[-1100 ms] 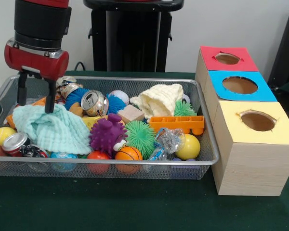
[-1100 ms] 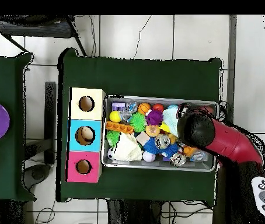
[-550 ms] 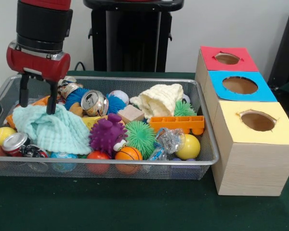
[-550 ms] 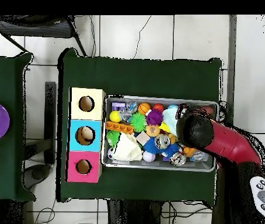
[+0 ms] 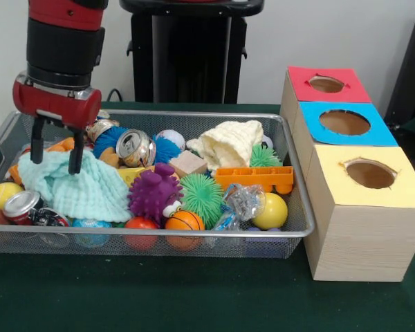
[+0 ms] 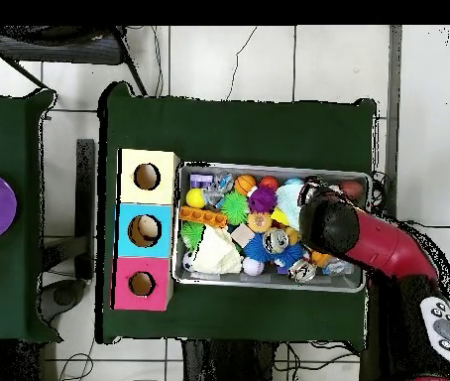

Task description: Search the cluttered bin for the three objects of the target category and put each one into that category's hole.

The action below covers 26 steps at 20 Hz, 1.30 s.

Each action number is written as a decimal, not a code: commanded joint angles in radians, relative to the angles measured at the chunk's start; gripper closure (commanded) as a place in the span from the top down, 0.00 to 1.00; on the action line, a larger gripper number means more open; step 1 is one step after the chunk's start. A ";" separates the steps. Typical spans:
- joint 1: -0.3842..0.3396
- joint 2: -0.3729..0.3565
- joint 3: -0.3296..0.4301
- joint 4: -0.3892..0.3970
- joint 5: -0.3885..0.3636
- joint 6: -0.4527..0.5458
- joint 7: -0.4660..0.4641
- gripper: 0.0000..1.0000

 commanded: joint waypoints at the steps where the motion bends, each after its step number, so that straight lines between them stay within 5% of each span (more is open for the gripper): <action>1: -0.026 0.101 0.043 0.076 -0.004 -0.059 0.168 1.00; 15: 0.007 0.221 -0.002 0.022 0.039 0.033 0.188 1.00; 26: 0.091 0.209 -0.081 0.029 0.100 0.090 0.232 1.00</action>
